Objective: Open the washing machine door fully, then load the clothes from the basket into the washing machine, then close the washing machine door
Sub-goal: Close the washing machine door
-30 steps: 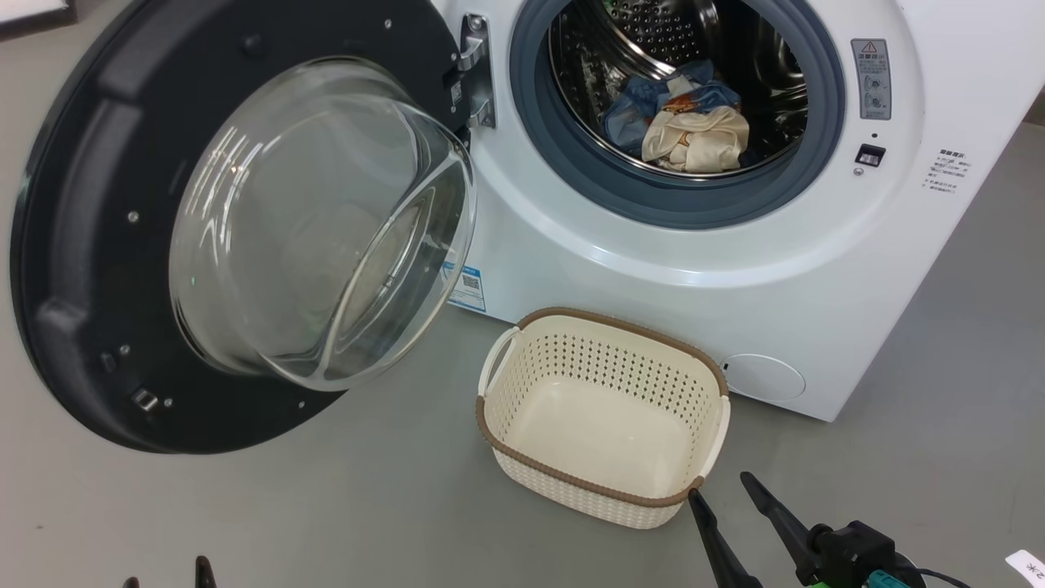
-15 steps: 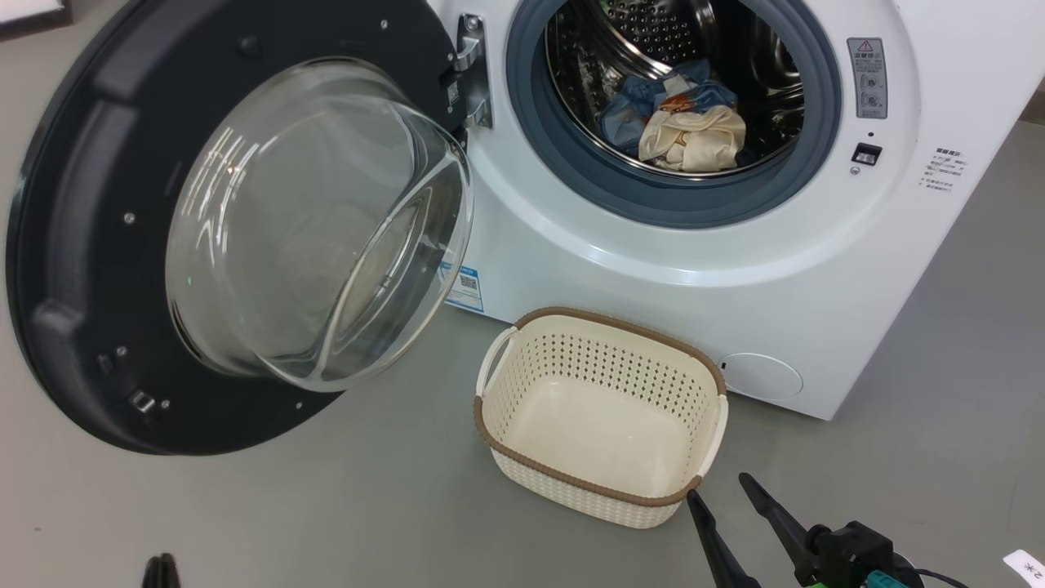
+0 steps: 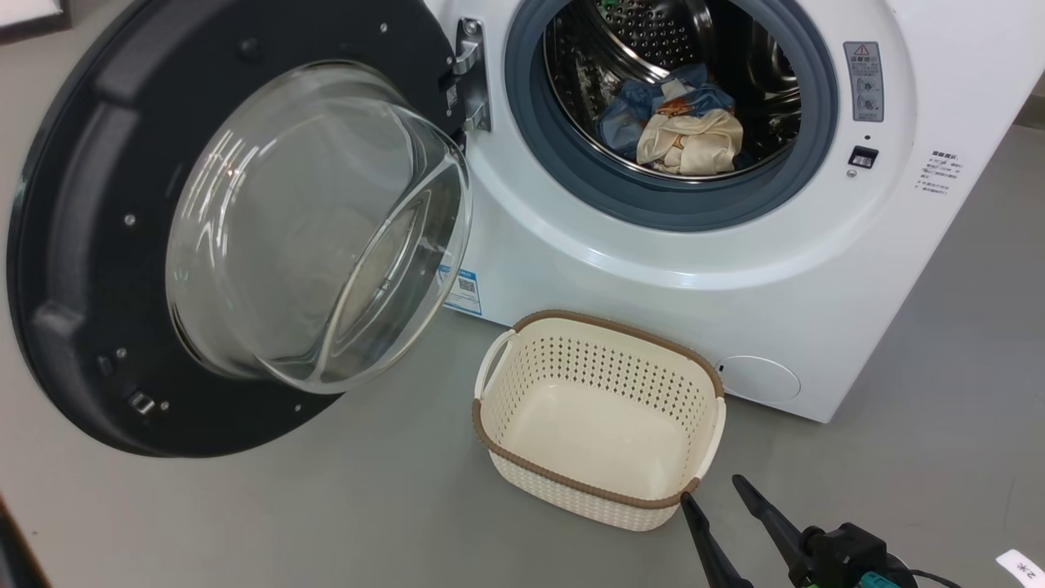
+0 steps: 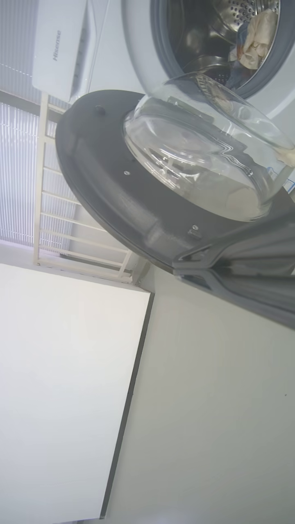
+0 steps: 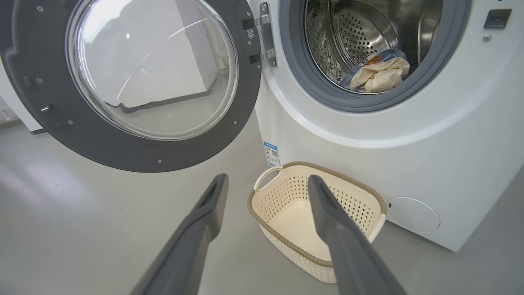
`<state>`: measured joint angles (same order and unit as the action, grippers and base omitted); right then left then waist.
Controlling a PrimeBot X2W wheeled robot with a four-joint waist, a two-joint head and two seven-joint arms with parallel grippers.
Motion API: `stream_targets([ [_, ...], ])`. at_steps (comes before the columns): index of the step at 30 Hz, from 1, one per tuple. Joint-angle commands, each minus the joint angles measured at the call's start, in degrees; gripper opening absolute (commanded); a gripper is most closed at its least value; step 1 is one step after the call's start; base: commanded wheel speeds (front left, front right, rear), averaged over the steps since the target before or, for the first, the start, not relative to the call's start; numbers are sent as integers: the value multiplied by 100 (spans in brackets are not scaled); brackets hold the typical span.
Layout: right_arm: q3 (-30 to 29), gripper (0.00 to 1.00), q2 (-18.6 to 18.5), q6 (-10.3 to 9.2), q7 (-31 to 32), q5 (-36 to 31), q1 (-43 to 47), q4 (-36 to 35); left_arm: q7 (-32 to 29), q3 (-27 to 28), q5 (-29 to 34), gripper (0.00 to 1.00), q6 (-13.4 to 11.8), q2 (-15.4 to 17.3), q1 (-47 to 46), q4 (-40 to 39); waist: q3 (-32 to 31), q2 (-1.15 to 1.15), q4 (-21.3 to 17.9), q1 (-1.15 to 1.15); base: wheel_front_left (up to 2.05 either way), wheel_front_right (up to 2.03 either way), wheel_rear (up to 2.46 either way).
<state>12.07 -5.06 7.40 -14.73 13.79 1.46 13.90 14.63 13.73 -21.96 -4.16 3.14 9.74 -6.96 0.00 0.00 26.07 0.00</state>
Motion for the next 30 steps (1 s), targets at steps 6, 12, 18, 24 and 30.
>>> stream_targets([
  [6, 177, 100, 9, 9, -27, 38, -128, -115, -207, 971, -1146, 0, 406, 687, -1130, -22, -3, 0, -31, 0, 0, 0, 0],
  [12, 198, 100, -21, 9, -27, 43, -149, -136, -581, 1481, -1892, 0, 504, 1310, -2008, 276, 35, 0, -90, 0, 0, 0, 0],
  [18, 192, 100, -86, 9, -27, 49, -163, -163, -1223, 1776, -2768, 0, 521, 1753, -2811, 882, 116, 0, -132, 0, 0, 0, 0],
  [24, 230, 100, -164, 9, -27, 69, -219, -187, -1667, 2159, -3546, 0, 558, 2113, -3412, 1768, 221, 0, -211, 0, 0, 0, 0],
  [30, 216, 100, -261, 9, 6, 75, -254, -257, -2295, 2491, -4383, 0, 530, 2304, -3809, 2695, 359, 0, -268, 0, 0, 0, 0],
])
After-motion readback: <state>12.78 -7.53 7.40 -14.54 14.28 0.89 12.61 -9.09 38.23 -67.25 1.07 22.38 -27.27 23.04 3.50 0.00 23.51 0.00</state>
